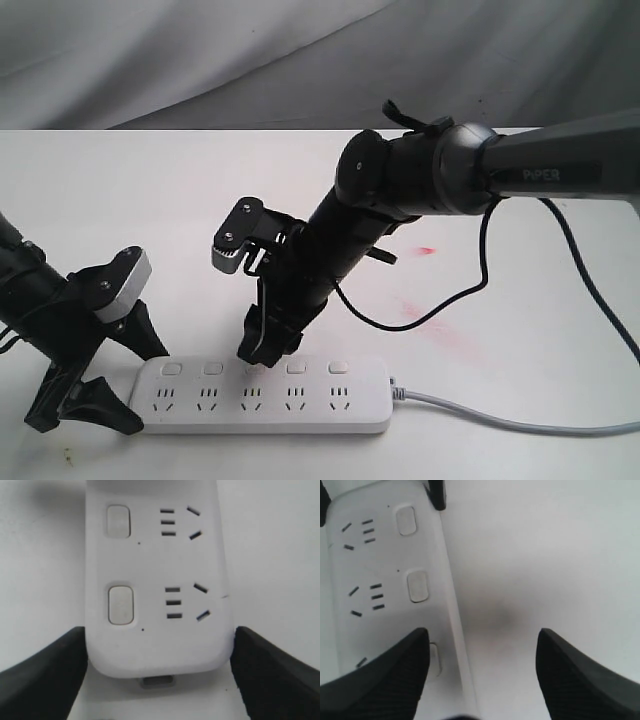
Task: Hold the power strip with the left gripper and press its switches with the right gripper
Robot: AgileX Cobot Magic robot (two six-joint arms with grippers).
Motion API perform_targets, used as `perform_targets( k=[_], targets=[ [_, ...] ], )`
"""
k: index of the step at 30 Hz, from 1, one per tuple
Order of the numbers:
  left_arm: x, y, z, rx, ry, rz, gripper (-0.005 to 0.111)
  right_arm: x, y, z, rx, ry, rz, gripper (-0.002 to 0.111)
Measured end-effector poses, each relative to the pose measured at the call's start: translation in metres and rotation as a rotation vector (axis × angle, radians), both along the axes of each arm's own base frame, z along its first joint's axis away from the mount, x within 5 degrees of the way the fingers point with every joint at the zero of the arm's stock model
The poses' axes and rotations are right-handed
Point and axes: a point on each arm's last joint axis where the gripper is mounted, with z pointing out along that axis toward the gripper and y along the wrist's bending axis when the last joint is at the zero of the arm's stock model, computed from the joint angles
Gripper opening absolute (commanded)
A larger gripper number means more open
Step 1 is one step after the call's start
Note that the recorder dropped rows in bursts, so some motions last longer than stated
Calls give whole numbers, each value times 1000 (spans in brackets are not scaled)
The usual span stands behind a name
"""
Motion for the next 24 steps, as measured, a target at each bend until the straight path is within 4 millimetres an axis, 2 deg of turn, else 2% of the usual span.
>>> perform_targets(
  k=[20,24],
  targets=[
    [0,0,0,0,0,0,62,-1,0,0,3,6,4,57],
    [0,0,0,0,0,0,62,-1,0,5,11,-8,3,57]
  ],
)
